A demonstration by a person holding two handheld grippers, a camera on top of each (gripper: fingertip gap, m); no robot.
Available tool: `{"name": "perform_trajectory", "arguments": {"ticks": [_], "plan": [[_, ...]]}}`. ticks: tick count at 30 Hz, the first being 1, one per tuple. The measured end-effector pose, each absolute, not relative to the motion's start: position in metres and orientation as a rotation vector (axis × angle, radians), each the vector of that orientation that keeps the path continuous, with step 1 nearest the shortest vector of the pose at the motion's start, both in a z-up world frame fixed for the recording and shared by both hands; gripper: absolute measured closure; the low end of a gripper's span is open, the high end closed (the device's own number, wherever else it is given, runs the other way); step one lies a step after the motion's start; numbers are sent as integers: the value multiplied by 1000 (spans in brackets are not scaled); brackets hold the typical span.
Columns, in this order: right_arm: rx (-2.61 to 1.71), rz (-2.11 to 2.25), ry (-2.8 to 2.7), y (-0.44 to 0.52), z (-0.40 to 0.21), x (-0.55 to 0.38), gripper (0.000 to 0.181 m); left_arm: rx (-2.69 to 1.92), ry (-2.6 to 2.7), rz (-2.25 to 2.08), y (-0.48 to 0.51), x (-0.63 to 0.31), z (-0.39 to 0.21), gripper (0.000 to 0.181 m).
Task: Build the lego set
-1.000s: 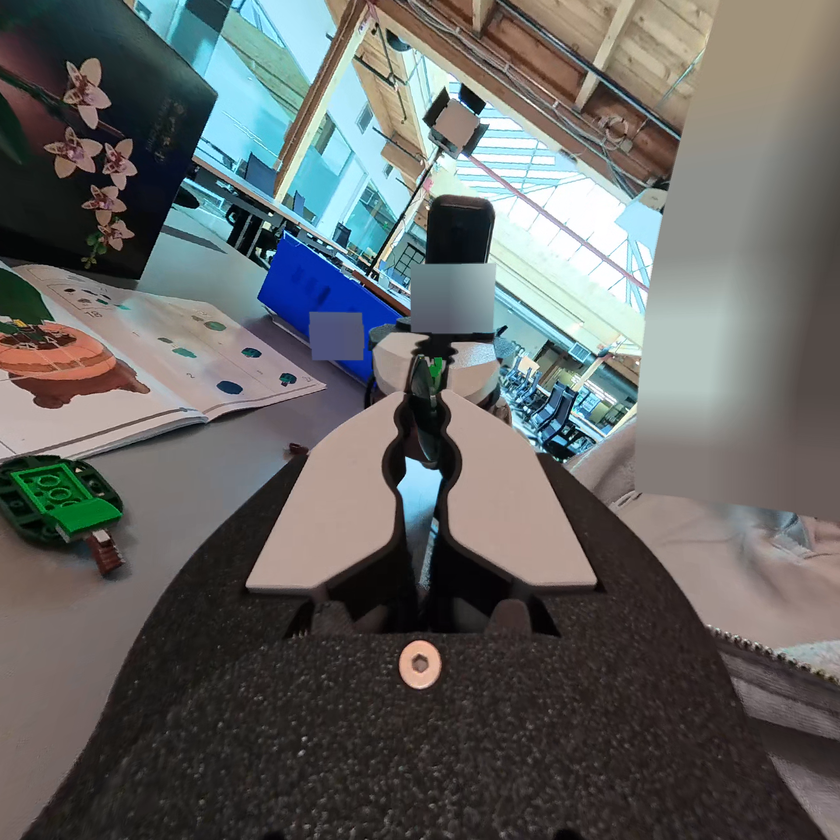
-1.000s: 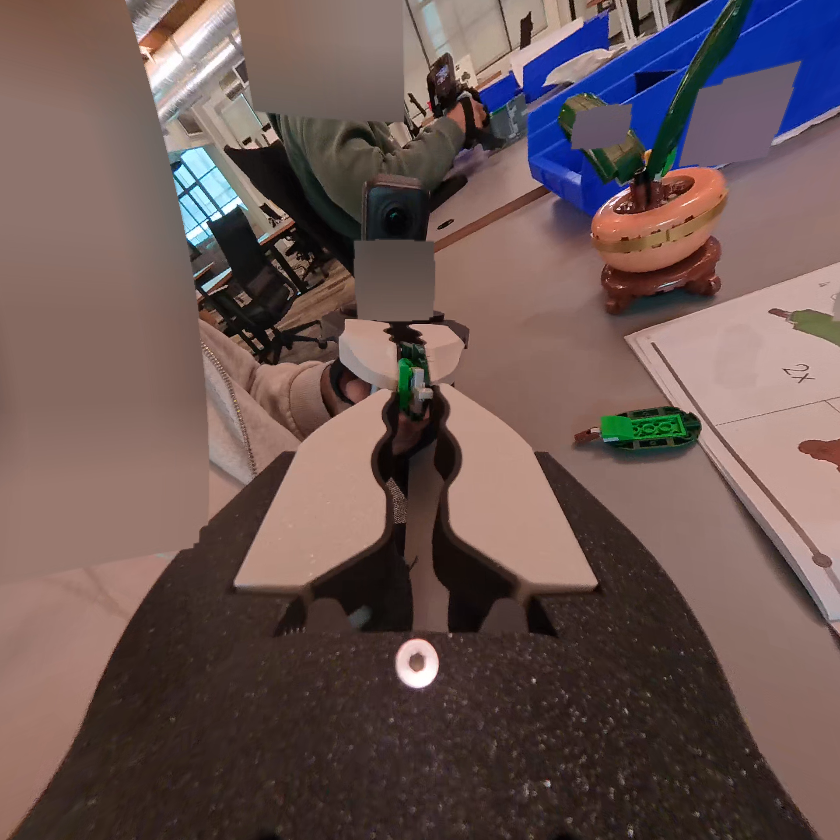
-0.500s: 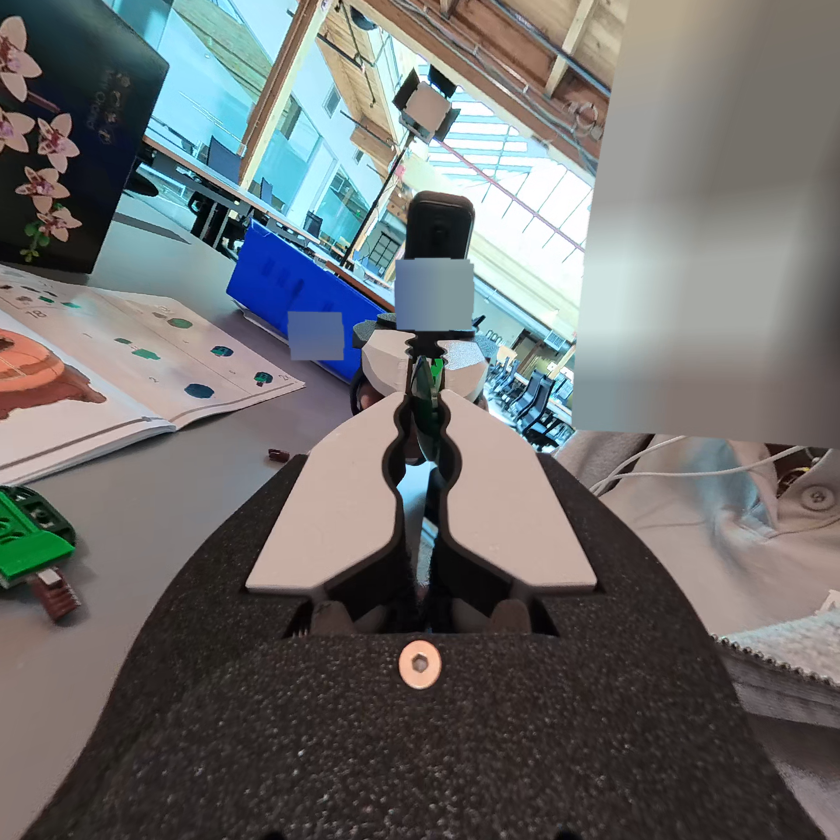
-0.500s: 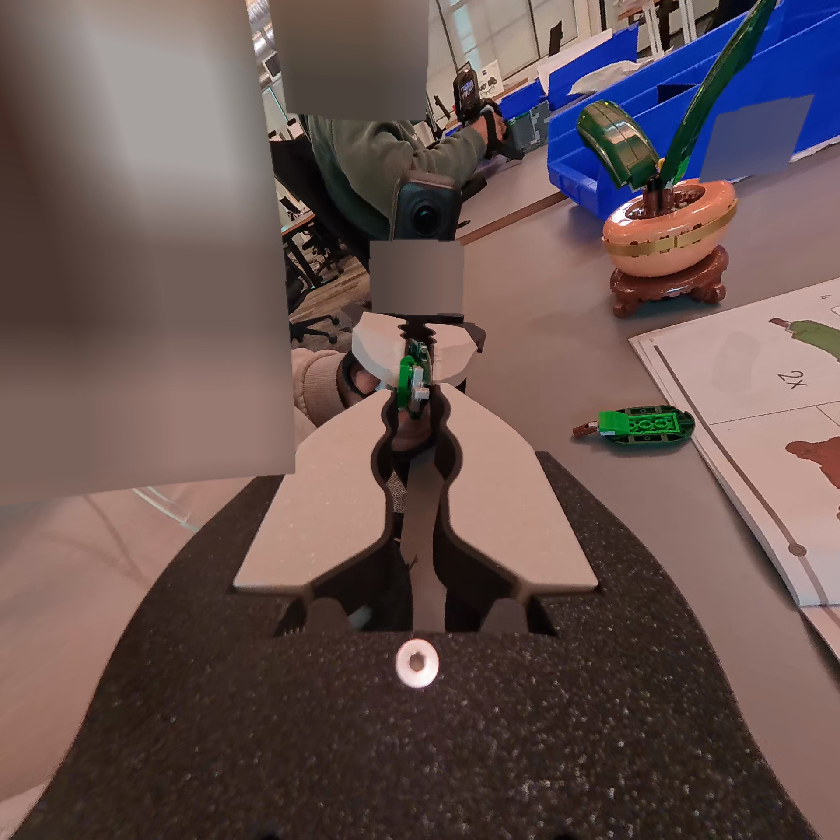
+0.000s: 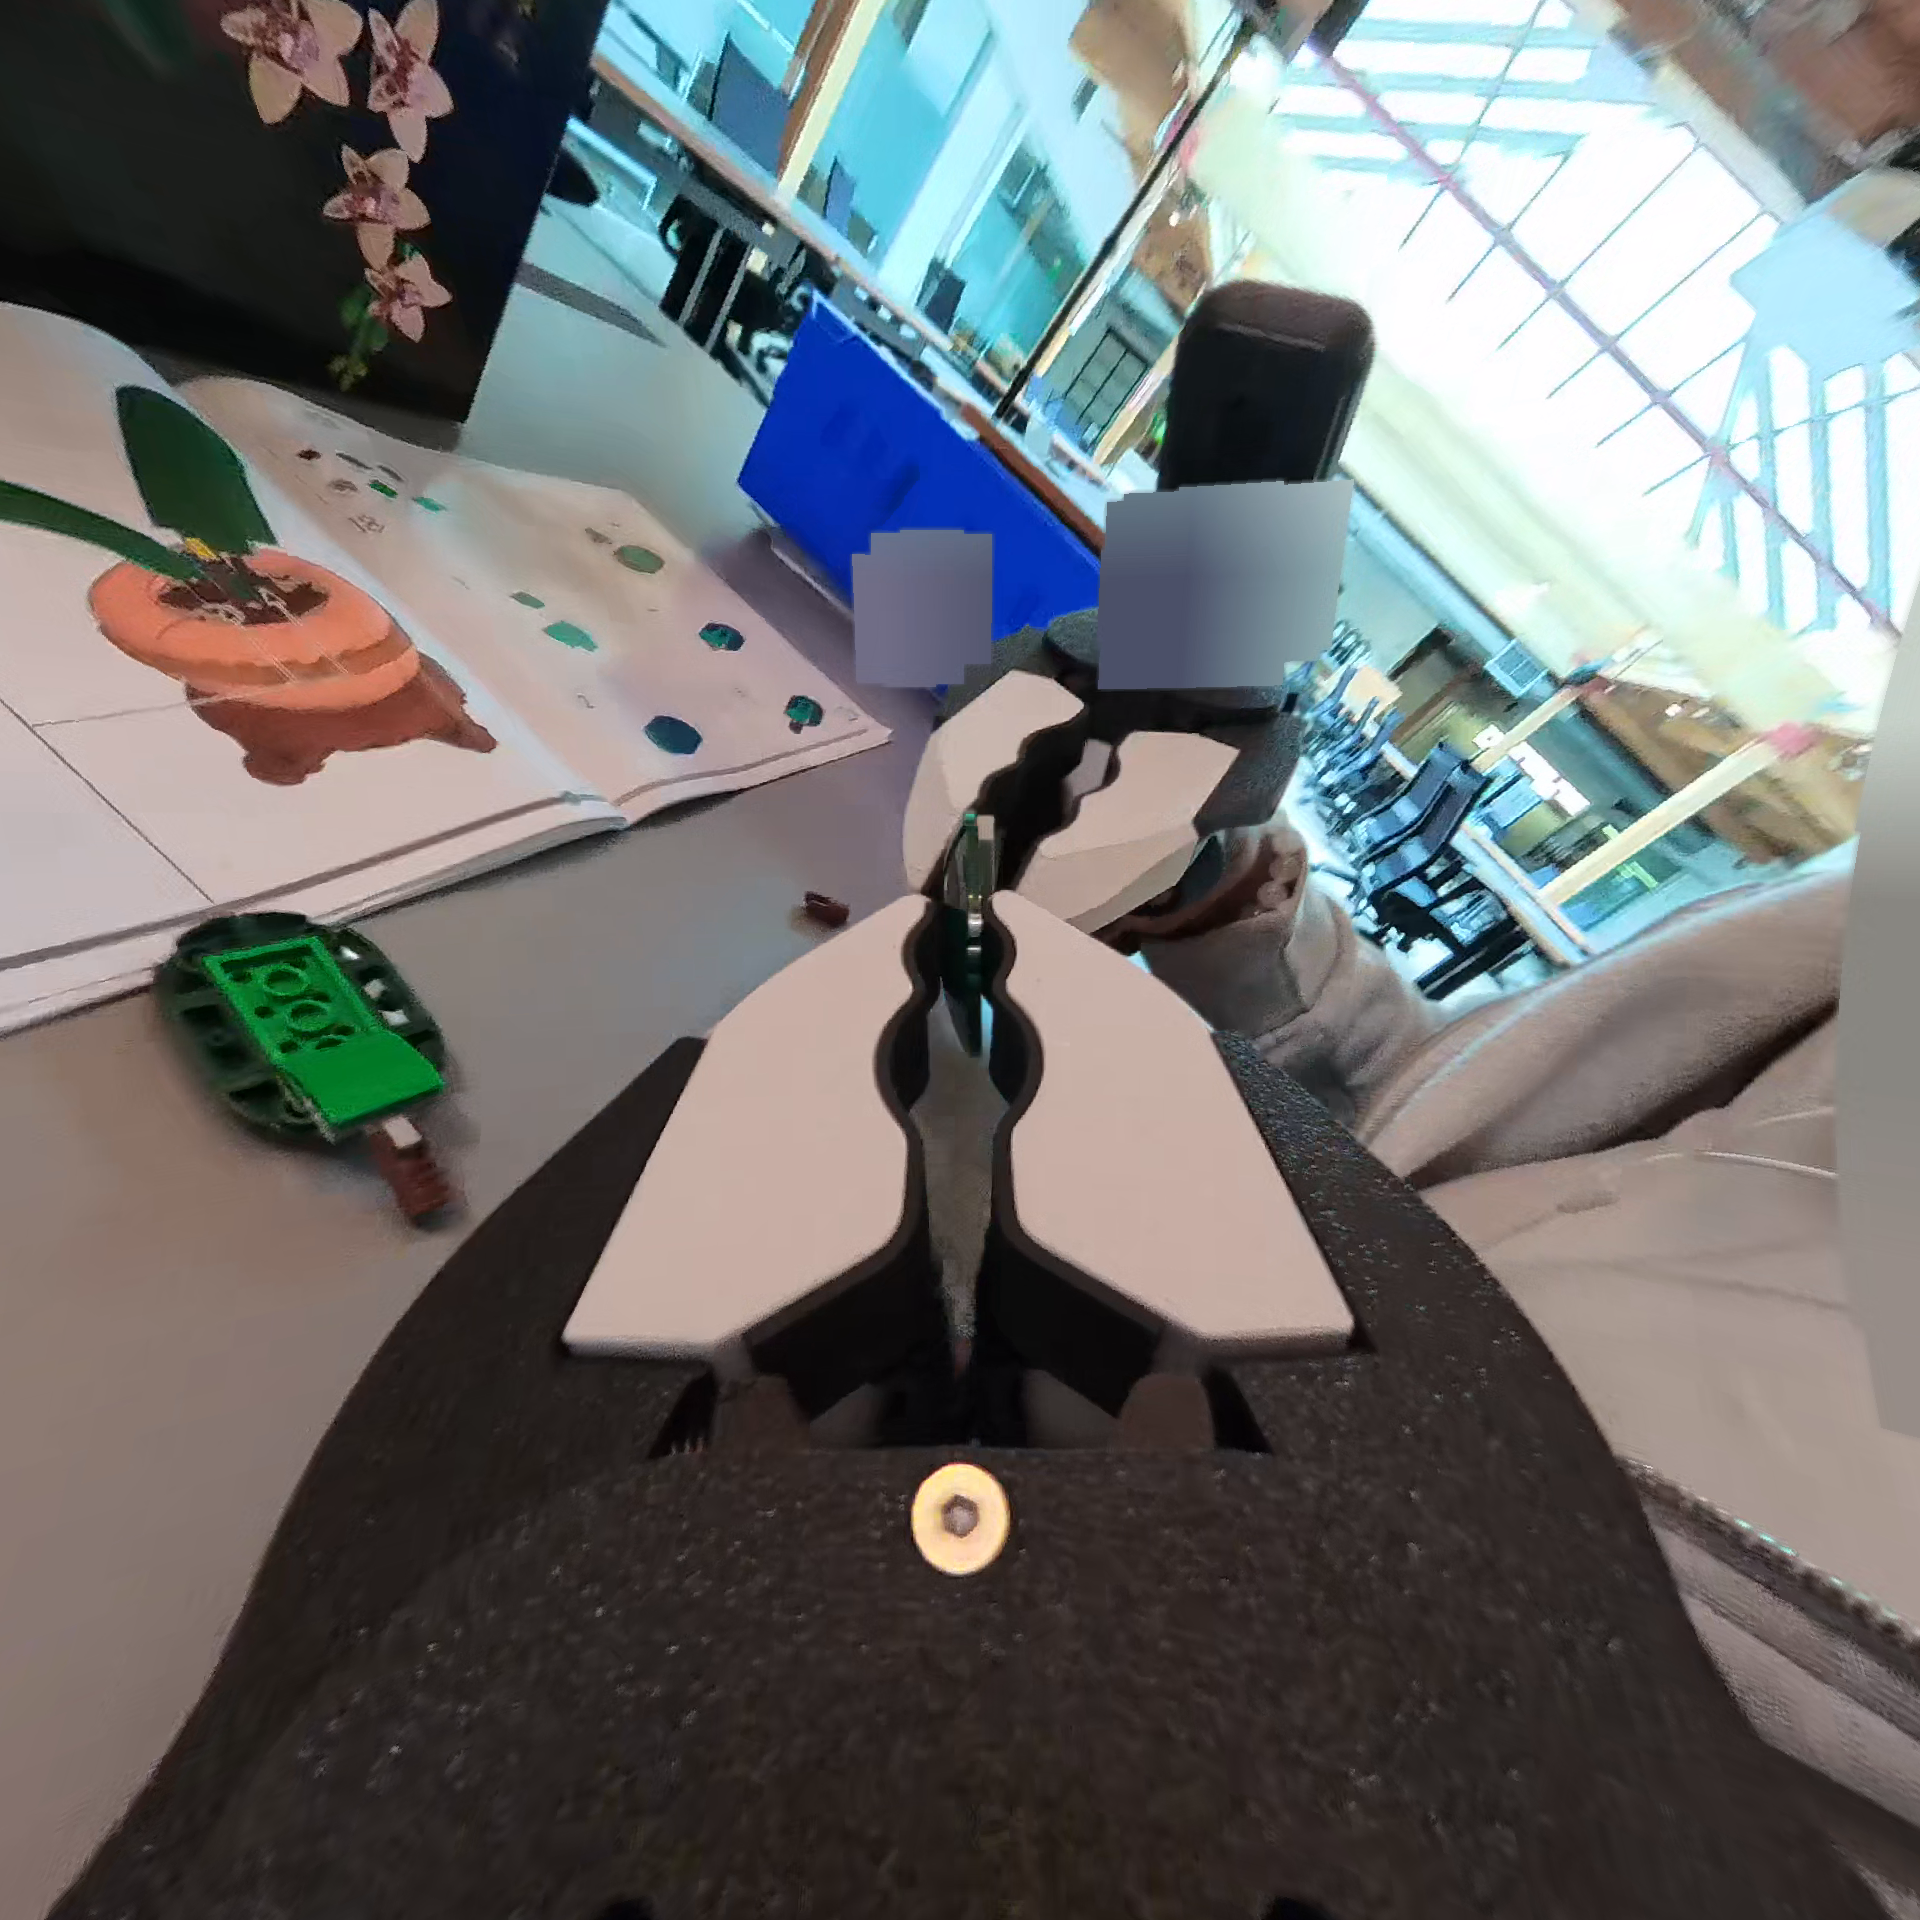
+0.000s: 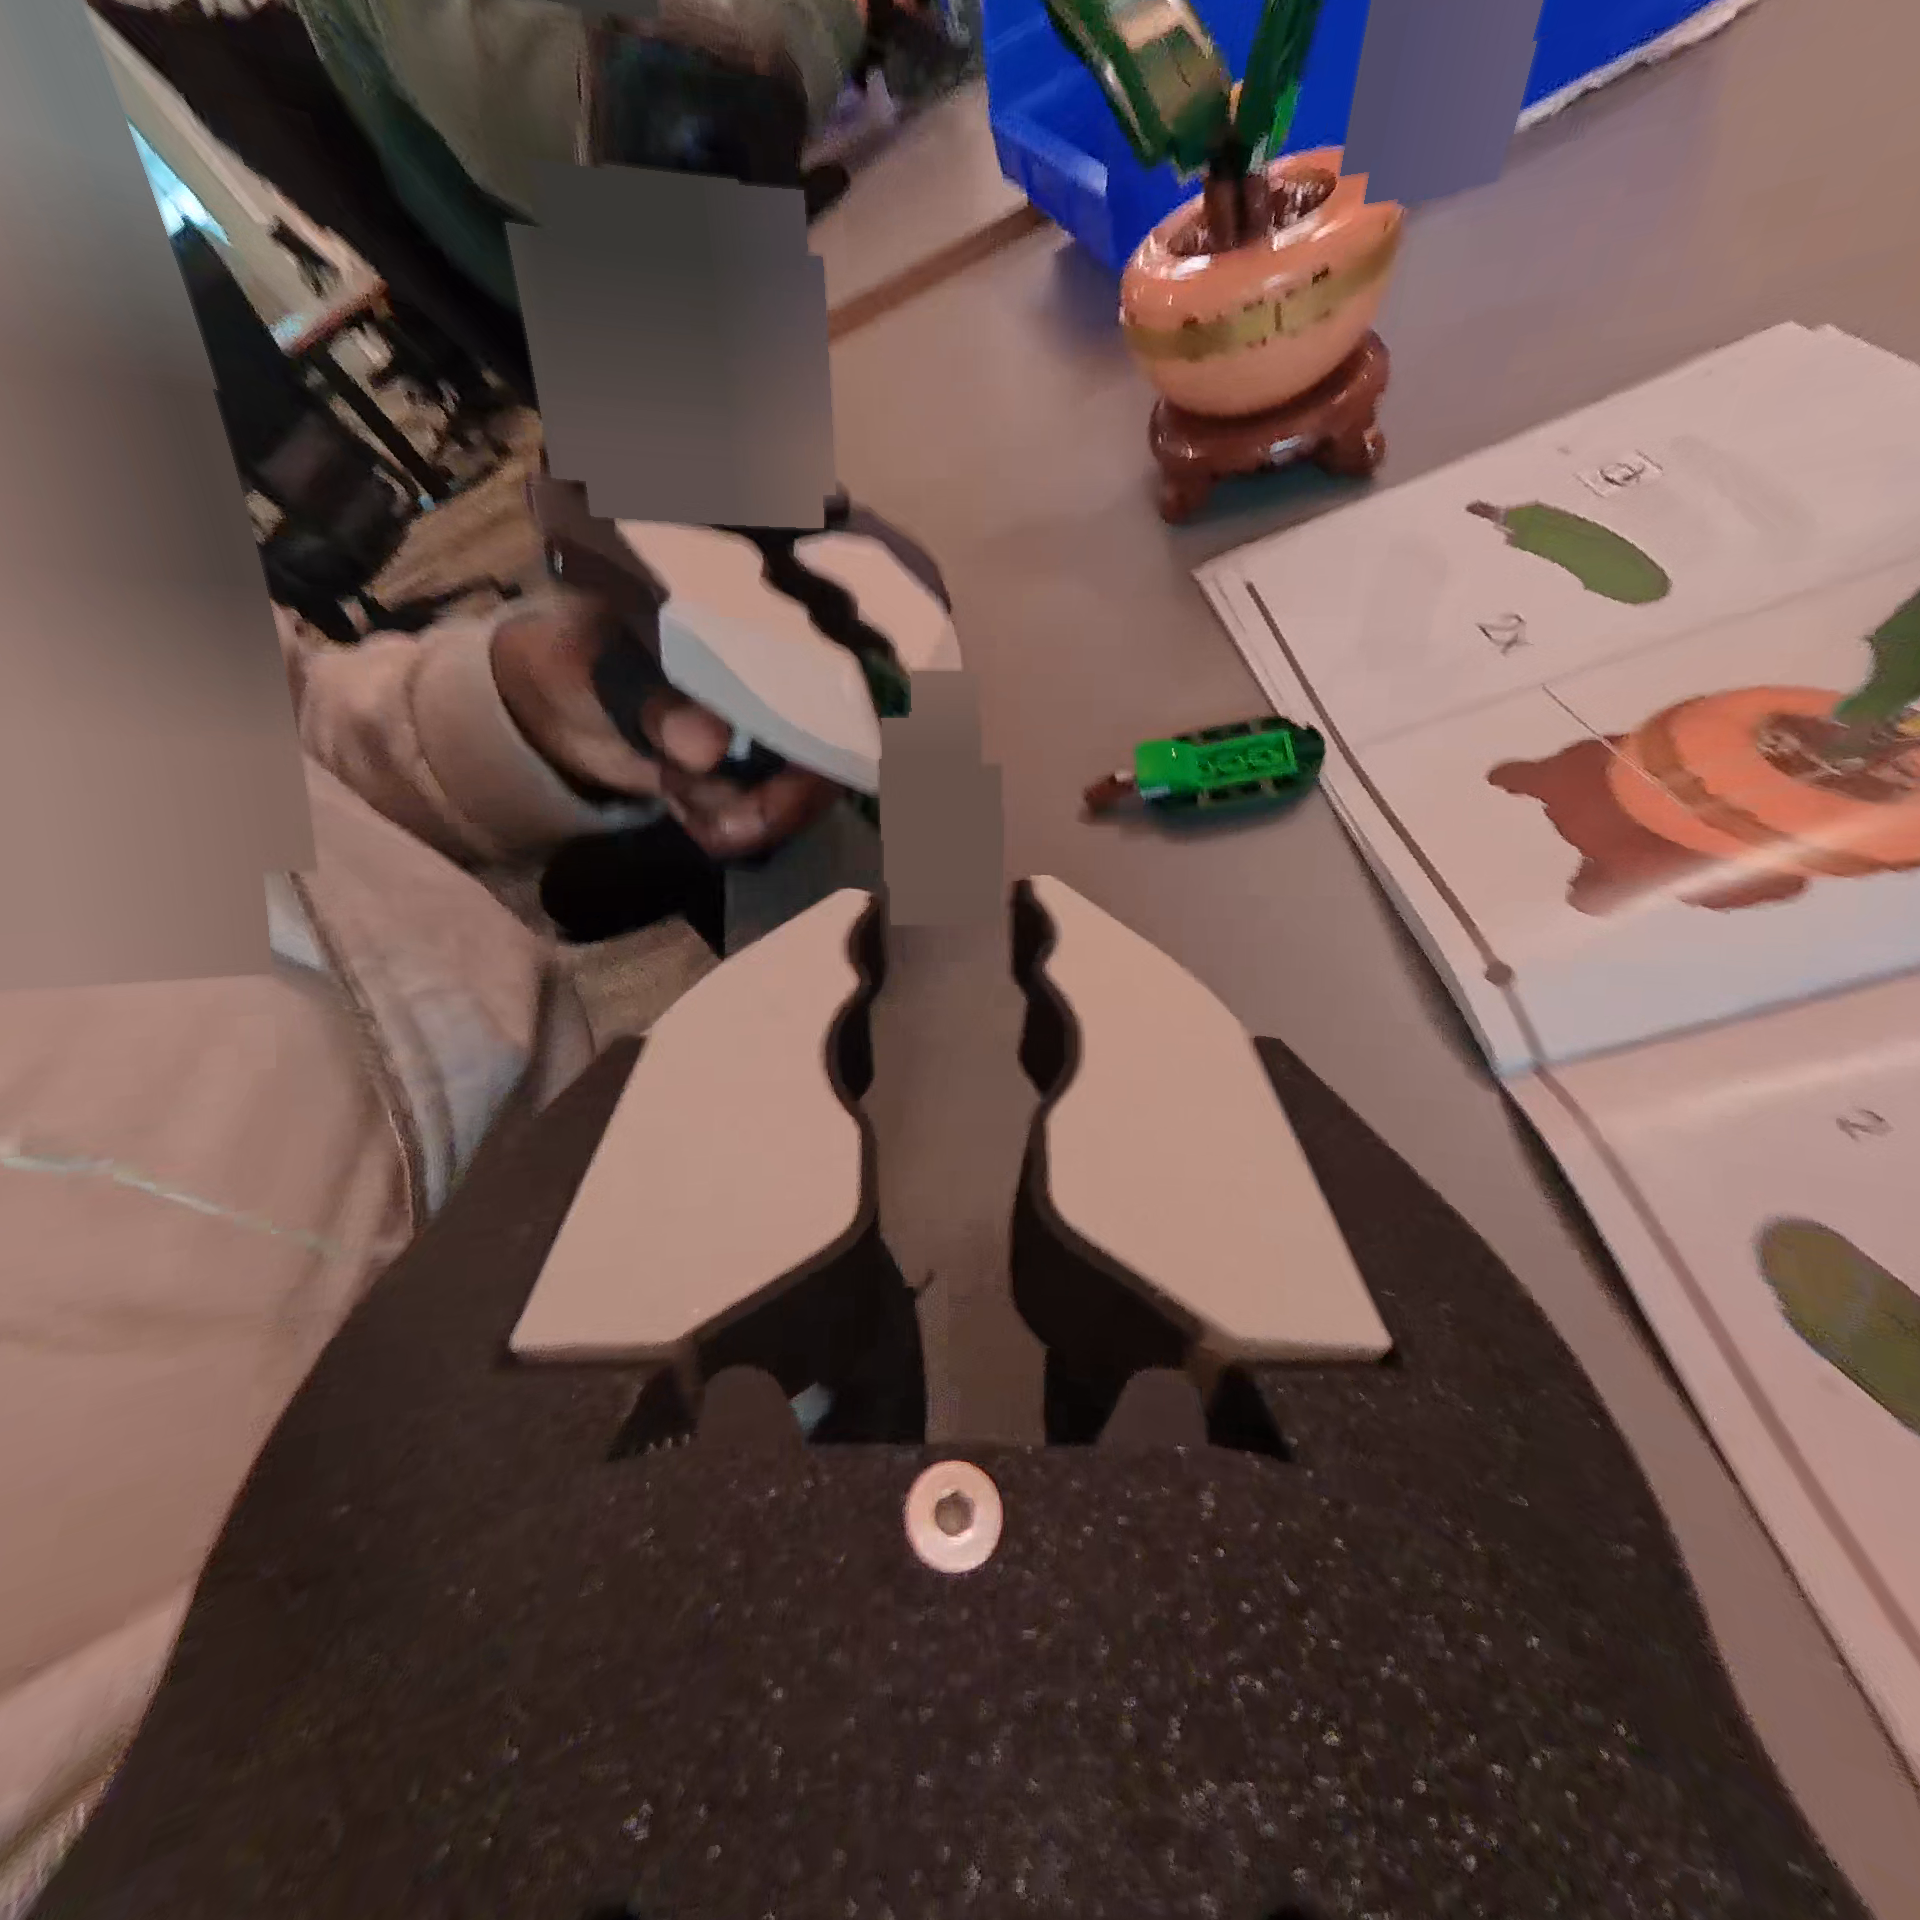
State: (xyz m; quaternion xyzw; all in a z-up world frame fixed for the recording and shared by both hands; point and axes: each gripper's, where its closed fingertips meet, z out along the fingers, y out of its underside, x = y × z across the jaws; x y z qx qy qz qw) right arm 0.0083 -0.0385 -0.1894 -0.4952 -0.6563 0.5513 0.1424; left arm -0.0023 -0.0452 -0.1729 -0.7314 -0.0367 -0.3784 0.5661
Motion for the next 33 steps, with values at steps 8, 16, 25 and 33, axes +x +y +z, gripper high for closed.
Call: {"name": "perform_trajectory", "arguments": {"ticks": [8,16,25,33], "plan": [[-1116,1122,-2179,-59,-201,82,145,-1784,-168,-865,-47,-27,-181,176],[-1294,975,-2165,-85,-239,89,150,-1828,-153,-940,-57,-8,-190,176],[-1386,1044,-2187,-79,-252,81,166,-1880,-231,-1064,-61,-3,-198,176],[-1554,1873,-1816,-59,-184,58,166,-1894,-457,-1440,-60,9,-204,176]]}}
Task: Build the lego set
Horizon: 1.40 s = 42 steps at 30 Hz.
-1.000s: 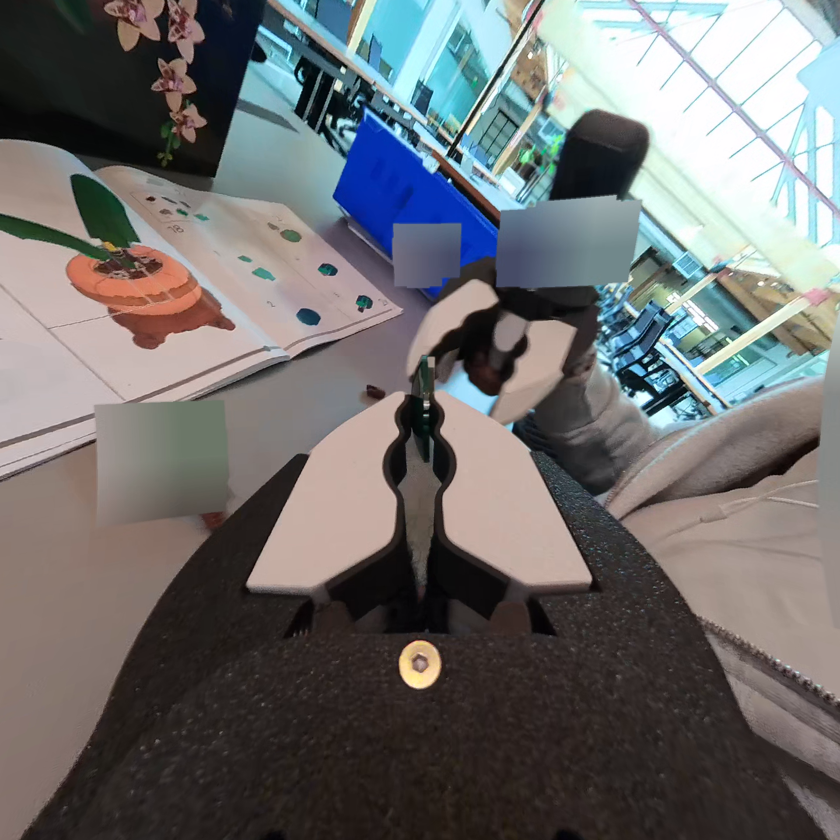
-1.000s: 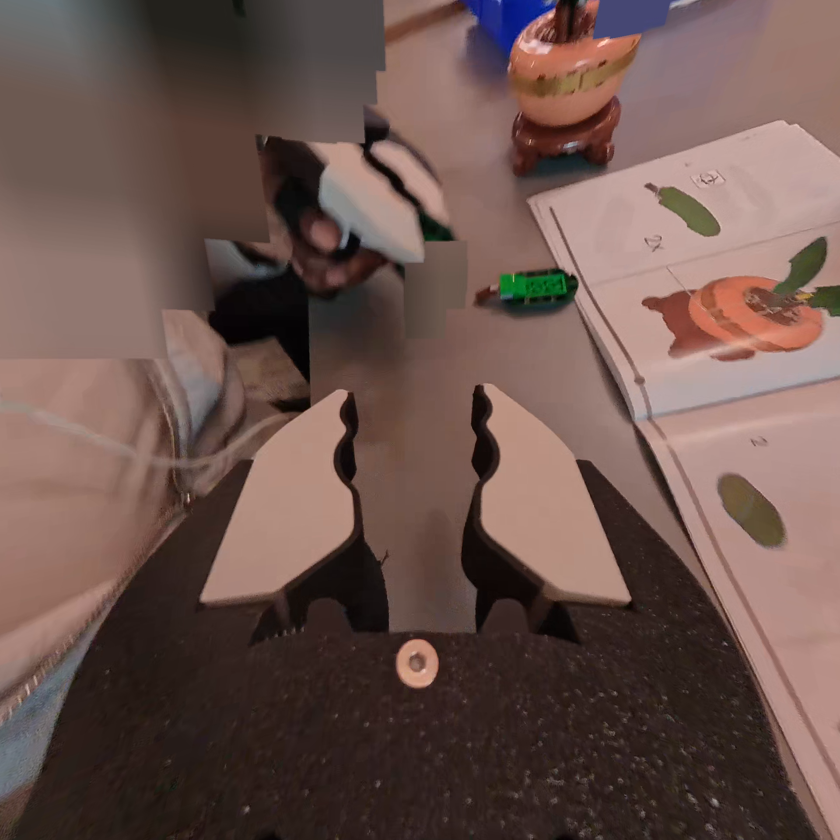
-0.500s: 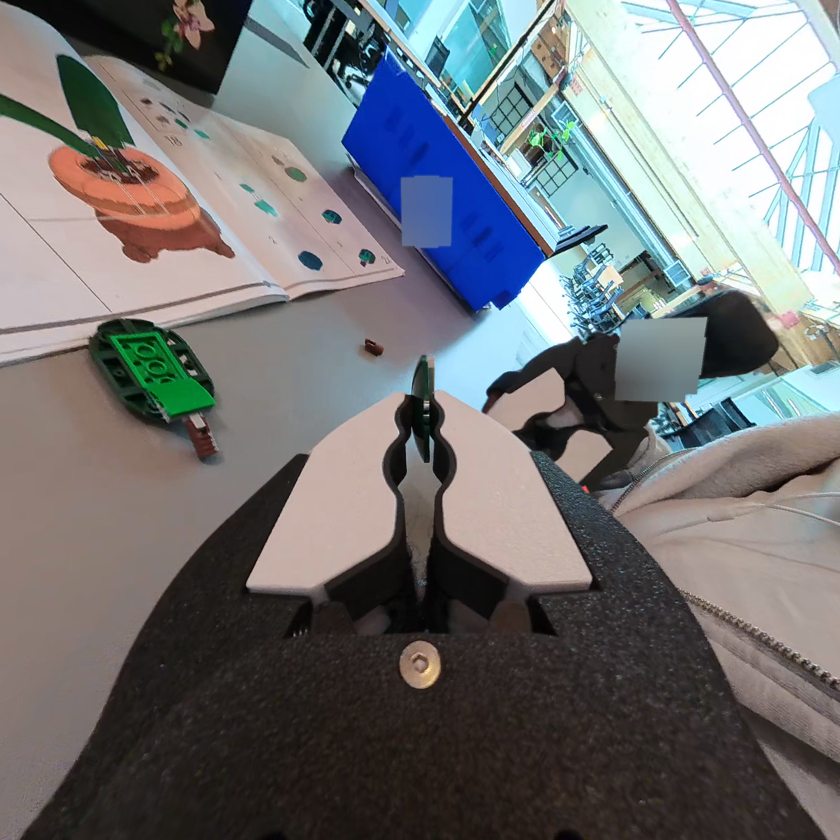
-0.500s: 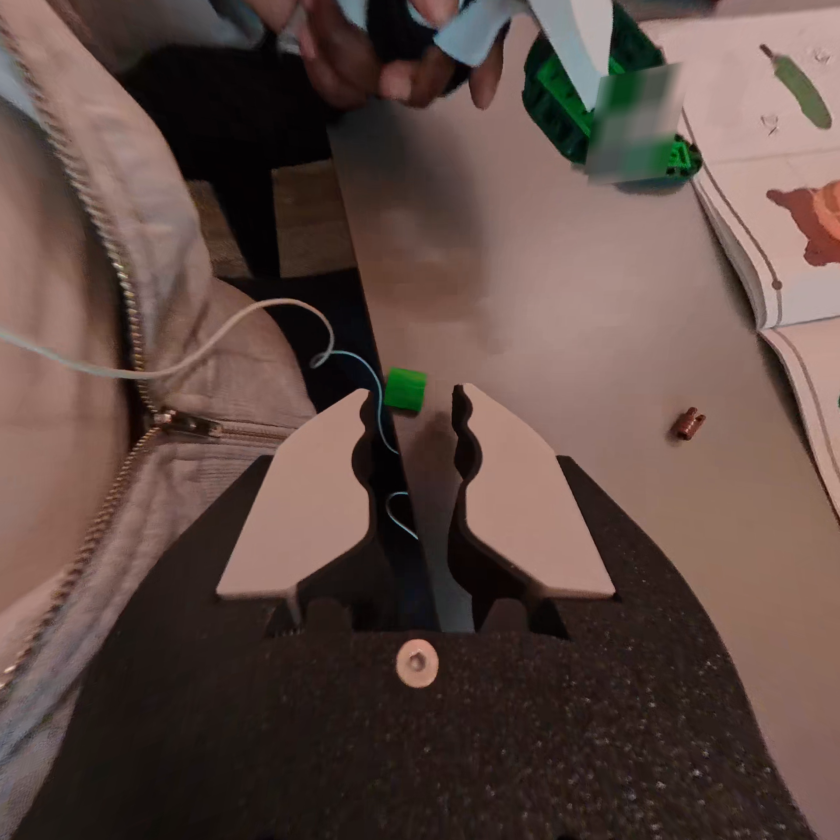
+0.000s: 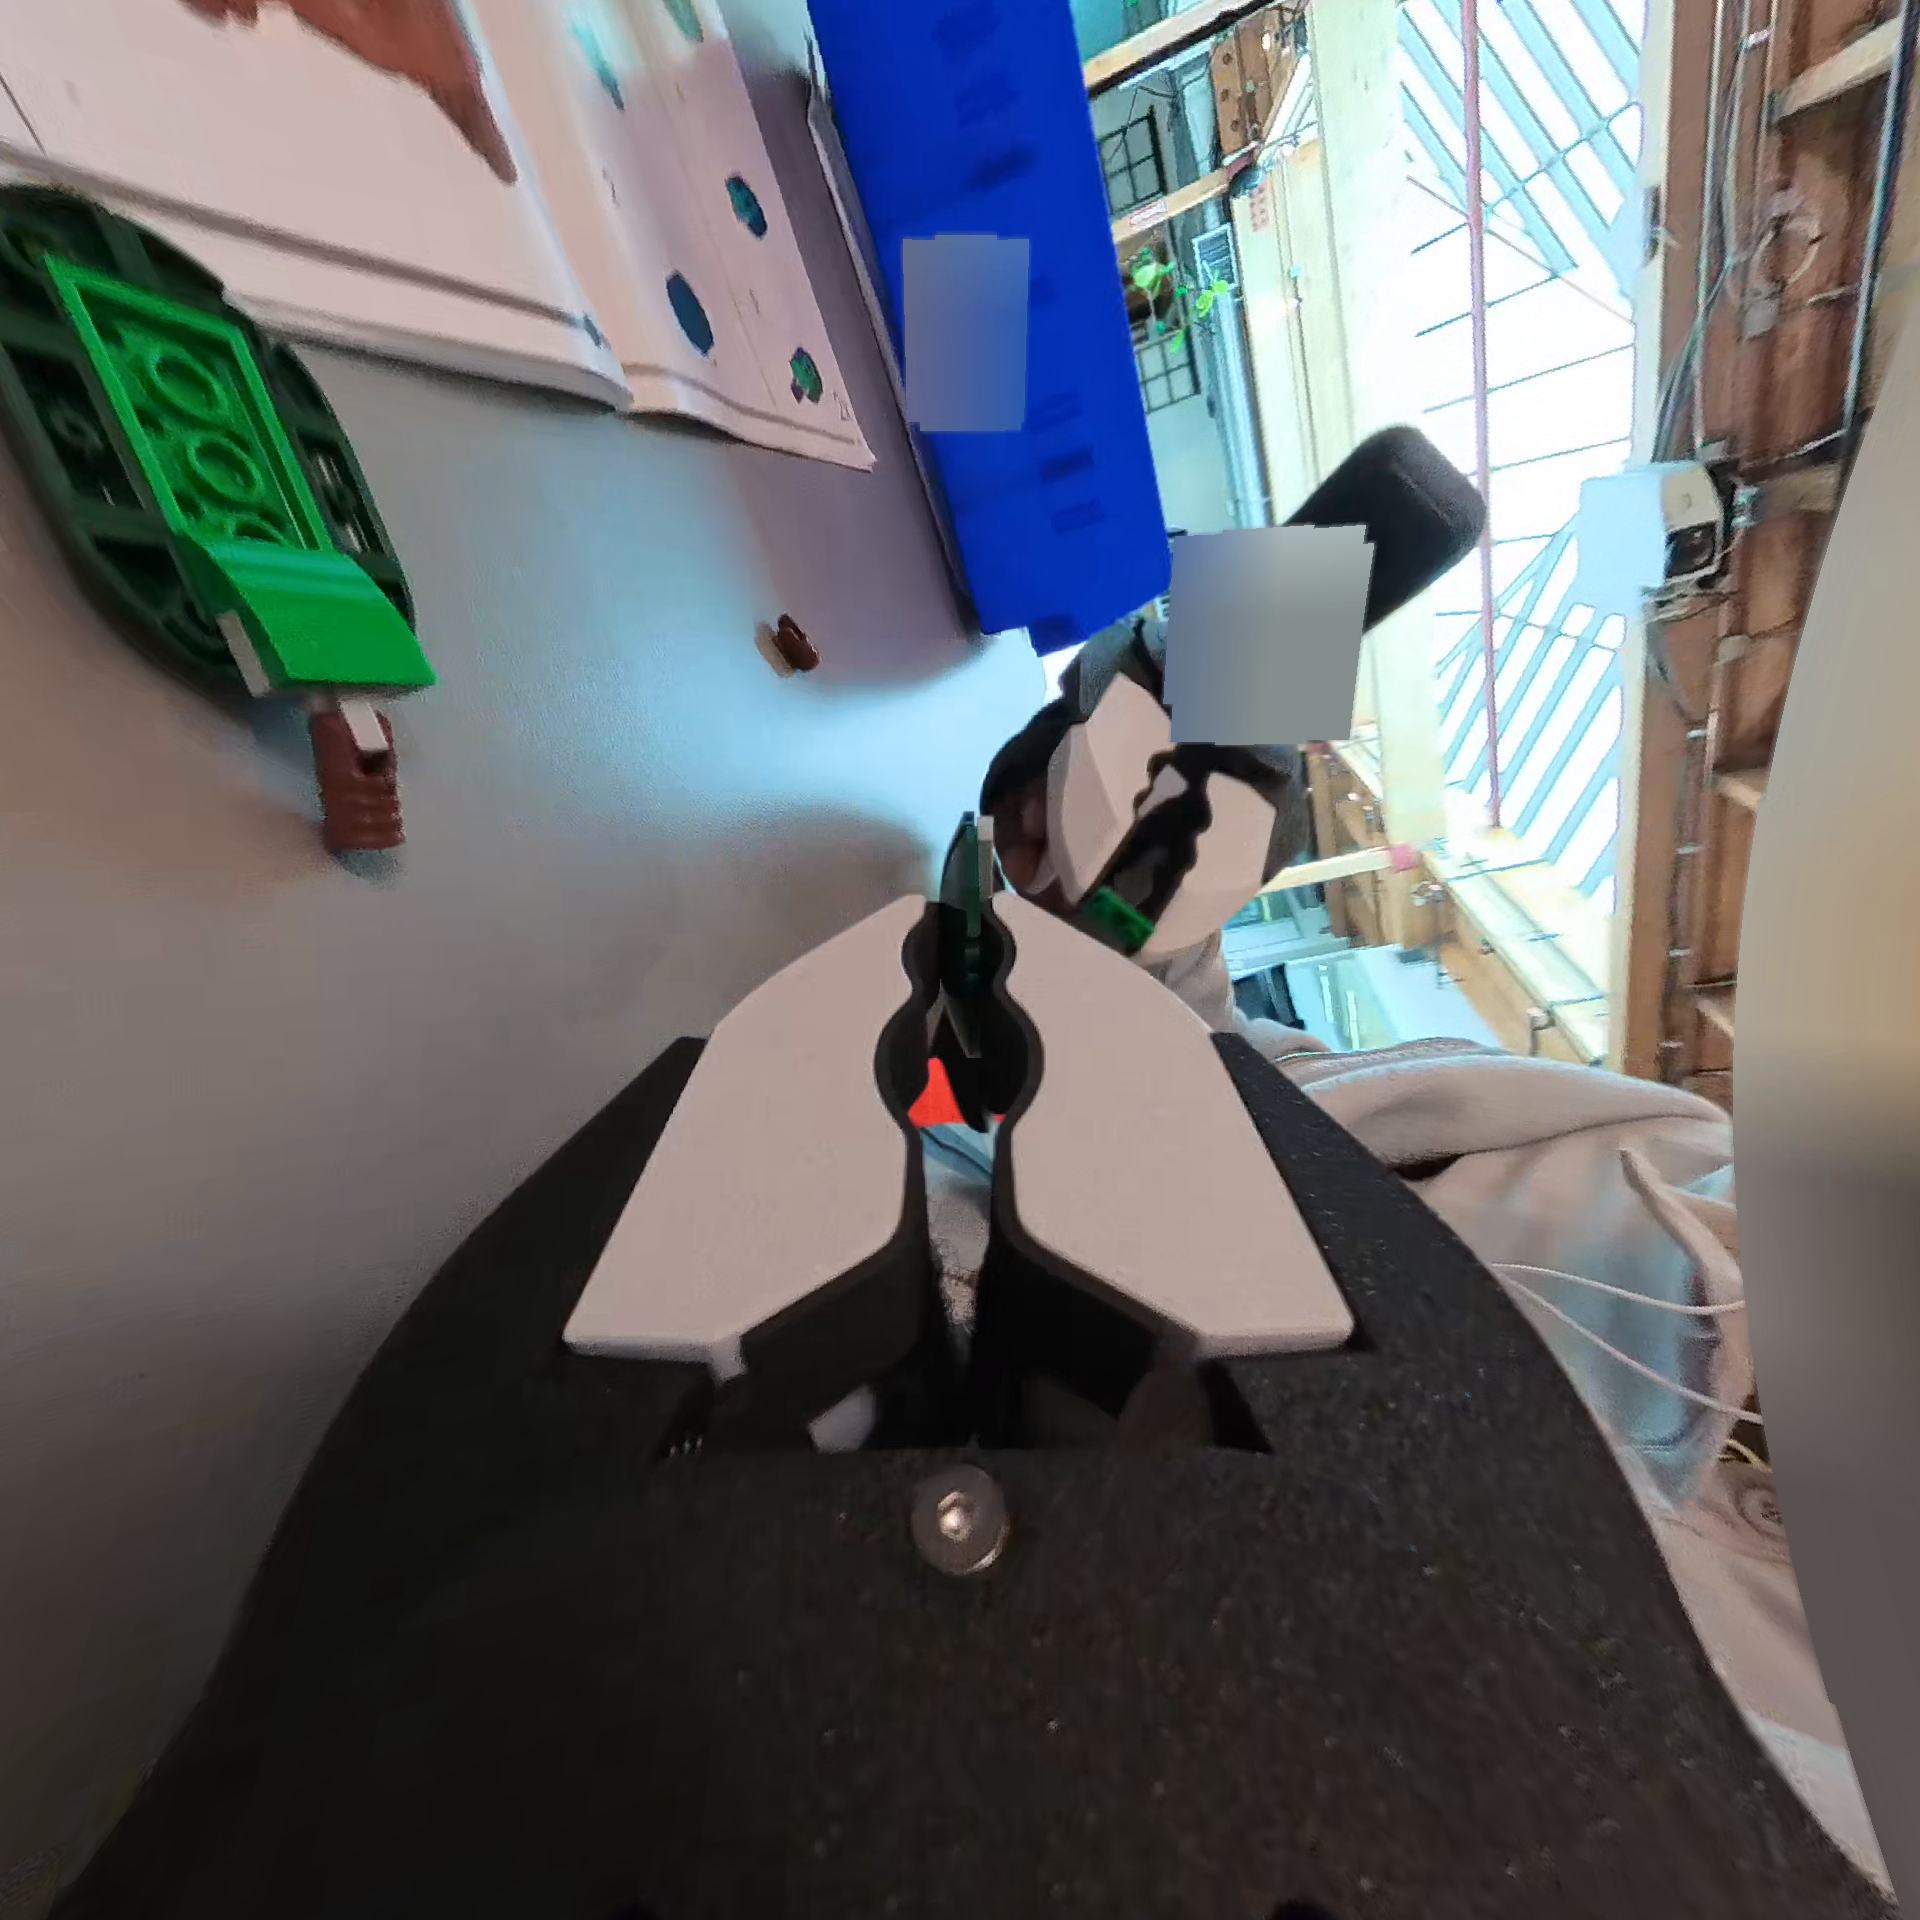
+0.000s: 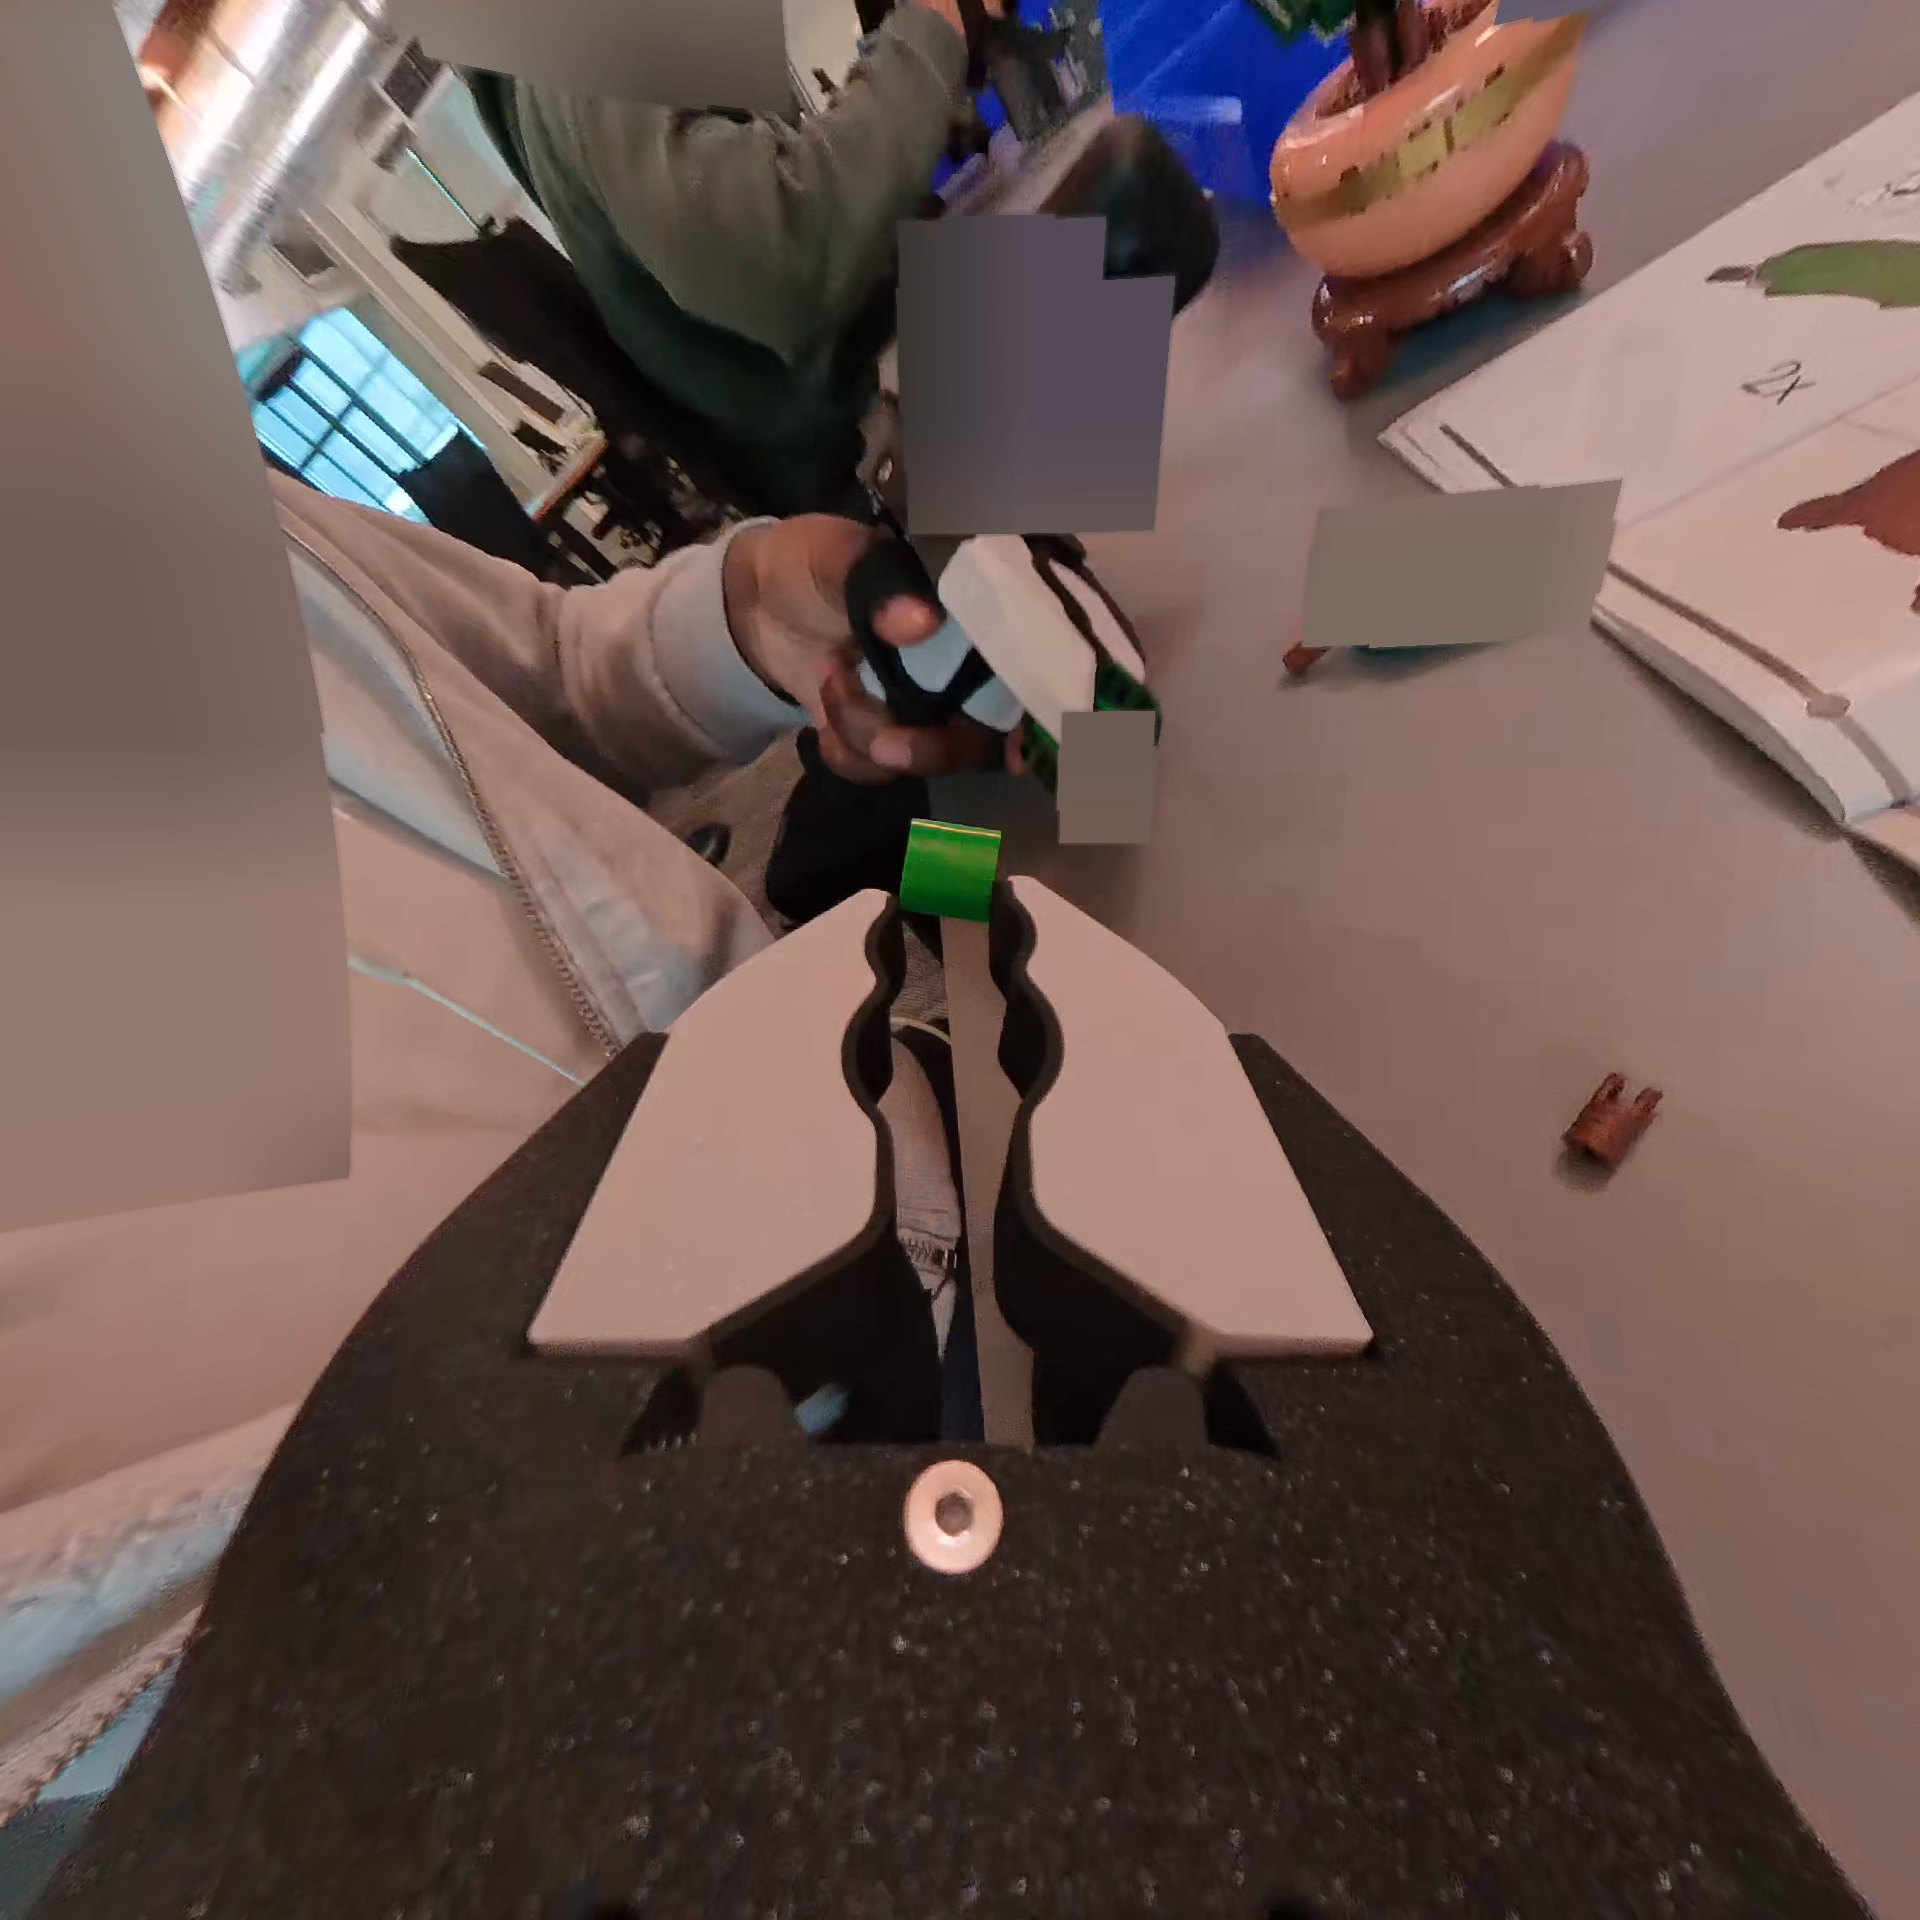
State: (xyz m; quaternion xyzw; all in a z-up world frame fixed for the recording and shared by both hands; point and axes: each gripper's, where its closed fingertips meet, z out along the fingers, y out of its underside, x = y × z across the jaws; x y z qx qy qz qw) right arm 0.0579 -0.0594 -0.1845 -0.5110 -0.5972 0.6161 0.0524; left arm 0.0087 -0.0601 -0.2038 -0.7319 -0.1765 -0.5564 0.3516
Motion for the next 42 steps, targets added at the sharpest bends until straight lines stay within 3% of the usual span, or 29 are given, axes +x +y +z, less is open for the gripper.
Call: {"name": "perform_trajectory", "arguments": {"ticks": [3,13,35,42], "plan": [[-1478,1858,-1863,-55,-179,54,166,-1882,-493,-1530,-59,15,-203,176],[-836,1165,-2325,-42,-189,42,166,-1822,-650,-1776,-55,29,-202,175],[-801,812,-2664,-42,-205,36,166,-1715,-634,-1848,-52,32,-198,168],[-791,710,-2679,-42,-191,29,166,-1660,-579,-1767,-50,27,-192,173]]}}
